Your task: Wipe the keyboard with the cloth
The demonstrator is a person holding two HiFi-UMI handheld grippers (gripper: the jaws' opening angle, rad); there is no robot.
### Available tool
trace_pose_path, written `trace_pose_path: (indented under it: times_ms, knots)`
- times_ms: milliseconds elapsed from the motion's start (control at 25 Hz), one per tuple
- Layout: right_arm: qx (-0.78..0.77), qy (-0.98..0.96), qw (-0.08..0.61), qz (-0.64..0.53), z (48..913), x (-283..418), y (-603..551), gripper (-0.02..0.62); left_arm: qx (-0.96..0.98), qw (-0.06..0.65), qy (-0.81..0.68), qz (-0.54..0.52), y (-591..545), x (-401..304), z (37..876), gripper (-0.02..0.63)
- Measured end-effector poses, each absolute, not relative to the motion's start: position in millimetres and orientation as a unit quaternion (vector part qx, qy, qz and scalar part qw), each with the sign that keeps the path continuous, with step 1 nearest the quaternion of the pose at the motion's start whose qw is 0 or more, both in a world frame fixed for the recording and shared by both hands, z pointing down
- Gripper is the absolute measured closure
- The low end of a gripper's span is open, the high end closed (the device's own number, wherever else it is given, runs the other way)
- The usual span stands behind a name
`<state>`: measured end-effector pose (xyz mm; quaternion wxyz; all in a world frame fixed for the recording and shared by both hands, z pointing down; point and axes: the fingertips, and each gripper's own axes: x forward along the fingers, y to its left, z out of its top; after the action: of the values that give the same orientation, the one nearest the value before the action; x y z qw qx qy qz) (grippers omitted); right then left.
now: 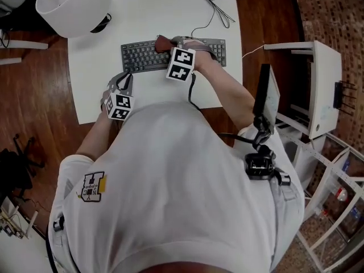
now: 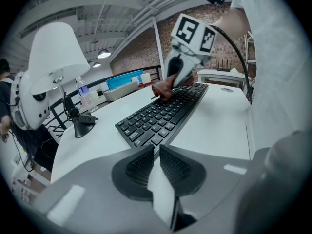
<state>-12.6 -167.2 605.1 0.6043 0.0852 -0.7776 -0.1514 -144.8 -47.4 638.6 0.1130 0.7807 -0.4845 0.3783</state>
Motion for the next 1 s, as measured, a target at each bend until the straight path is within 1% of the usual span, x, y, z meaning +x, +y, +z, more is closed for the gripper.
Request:
trace_pose_path:
  times_ms: [120,200,720,880,1000]
  knots:
    - [0.086,-0.77,0.611,-0.164,609,-33,-198,0.508,0.781,0.117,-0.485,0.375,-48,-145,639,0.569]
    - [0.073,-0.765,0.62,-0.158,616,-37,-196,0.508,0.782,0.118,-0.485,0.374,-47,-144,638,0.569]
    - [0.006,-0.764,0.629,-0.14,634,-9,-65,0.508,0.788,0.106,-0.481,0.37,-46,-146,637,0.569]
    - [-0.003,-0.762,0.632,-0.138,636,-7,-58,0.508,0.791,0.106,-0.478,0.368,-46,-145,637,0.569]
    - [0.008,-0.774,0.619,-0.131,624,-24,-82,0.508,0.793,0.107,-0.475,0.366,-45,-144,637,0.569]
